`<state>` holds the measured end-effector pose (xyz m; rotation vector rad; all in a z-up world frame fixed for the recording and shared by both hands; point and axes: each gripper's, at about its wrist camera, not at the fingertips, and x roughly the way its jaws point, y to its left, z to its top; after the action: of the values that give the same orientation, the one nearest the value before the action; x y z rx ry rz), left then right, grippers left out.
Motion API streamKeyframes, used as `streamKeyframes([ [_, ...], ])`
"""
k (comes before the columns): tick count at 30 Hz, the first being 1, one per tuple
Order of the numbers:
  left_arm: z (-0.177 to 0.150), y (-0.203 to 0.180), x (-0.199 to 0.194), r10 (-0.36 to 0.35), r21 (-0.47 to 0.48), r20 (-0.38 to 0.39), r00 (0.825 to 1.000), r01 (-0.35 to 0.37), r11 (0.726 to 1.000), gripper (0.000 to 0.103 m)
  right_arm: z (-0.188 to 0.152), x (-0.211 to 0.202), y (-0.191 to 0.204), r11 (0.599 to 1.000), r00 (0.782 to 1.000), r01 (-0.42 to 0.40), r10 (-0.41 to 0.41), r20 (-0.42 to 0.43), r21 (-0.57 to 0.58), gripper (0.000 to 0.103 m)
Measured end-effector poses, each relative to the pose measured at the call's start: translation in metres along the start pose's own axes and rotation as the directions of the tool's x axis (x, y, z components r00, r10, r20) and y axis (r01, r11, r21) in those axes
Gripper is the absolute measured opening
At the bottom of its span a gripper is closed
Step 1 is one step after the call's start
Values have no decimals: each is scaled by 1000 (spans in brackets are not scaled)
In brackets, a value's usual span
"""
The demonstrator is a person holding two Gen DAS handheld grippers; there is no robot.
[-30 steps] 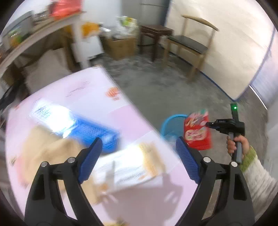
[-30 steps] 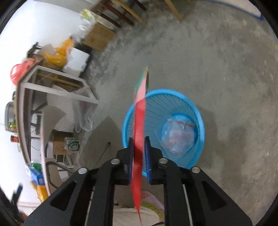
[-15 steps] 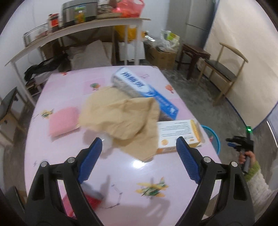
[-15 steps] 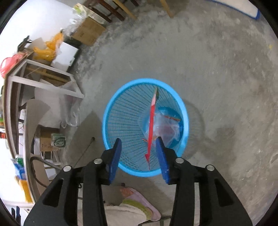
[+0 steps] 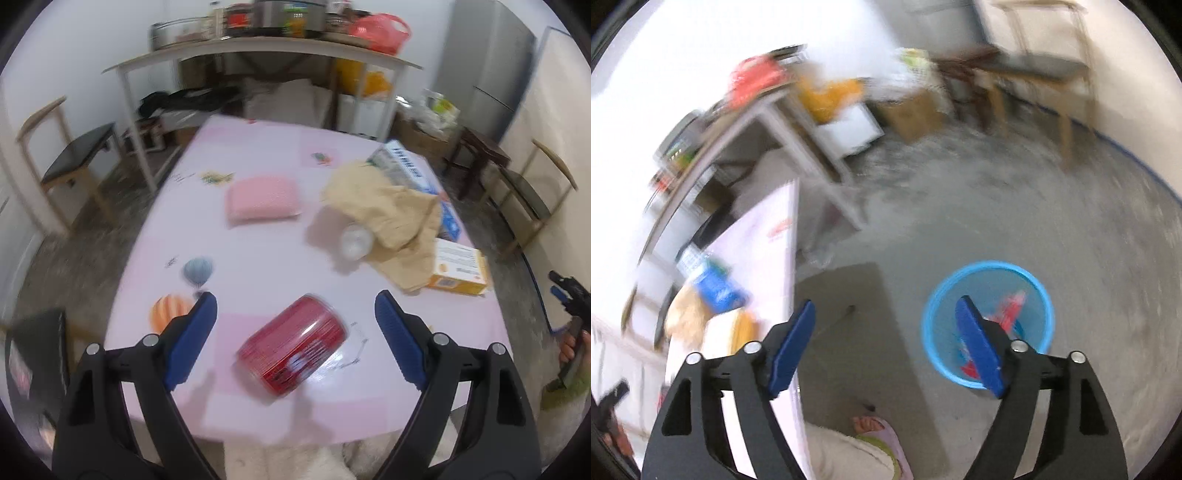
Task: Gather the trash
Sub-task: 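Move both tools back over the table toward the red can, then grasp the lying red drink can with the right tool and stand it upright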
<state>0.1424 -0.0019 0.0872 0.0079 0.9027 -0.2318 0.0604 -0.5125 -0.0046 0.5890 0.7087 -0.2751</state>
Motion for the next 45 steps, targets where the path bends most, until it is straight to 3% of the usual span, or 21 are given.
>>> streamKeyframes([
  [4,-17,27,-8,-24,-71,11,1000,25,997,83,-3,-12,77,981,989,-145,144,-15,-126,84],
  [9,-31,50,-6,-5,-57,48,999,8,998,84,-22,-11,165,931,951,-304,284,-122,-200,85],
  [13,-46,65,3,-23,-33,68,997,25,999,85,-60,8,225,883,892,-421,362,-269,-206,85],
  [17,-70,73,15,-102,17,95,990,101,995,84,-97,51,272,856,790,-501,395,-469,-123,85],
  [19,-80,72,20,-156,34,100,983,153,988,85,-109,67,289,860,757,-504,395,-520,-80,84],
  [22,-94,73,33,-266,-10,74,961,267,964,84,-114,82,308,851,724,-522,405,-558,-59,78],
  [26,-103,76,44,-376,-75,125,918,386,919,70,-124,105,342,851,717,-516,366,-594,-98,63],
  [29,-101,83,53,-454,-152,159,876,477,866,49,-129,121,356,851,698,-517,354,-623,-95,49],
  [31,-99,81,58,-492,-164,168,854,516,841,43,-135,128,359,854,679,-515,356,-642,-71,40],
  [33,-96,82,57,-488,-166,180,854,516,841,42,-136,131,358,859,677,-509,360,-642,-56,35],
  [35,-92,85,55,-502,-168,197,842,533,829,42,-135,134,351,863,666,-505,379,-643,-14,28],
  [37,-87,85,51,-519,-162,217,827,554,816,42,-132,138,345,865,646,-501,403,-649,39,26],
  [41,-76,78,43,-533,-111,232,814,567,816,42,-133,146,320,847,582,-489,496,-645,210,25],
  [43,-69,70,44,-558,-90,227,798,588,804,42,-133,149,307,839,572,-472,526,-629,272,25],
  [45,-63,61,46,-576,-63,216,788,600,797,42,-132,150,294,835,577,-452,543,-610,315,25],
])
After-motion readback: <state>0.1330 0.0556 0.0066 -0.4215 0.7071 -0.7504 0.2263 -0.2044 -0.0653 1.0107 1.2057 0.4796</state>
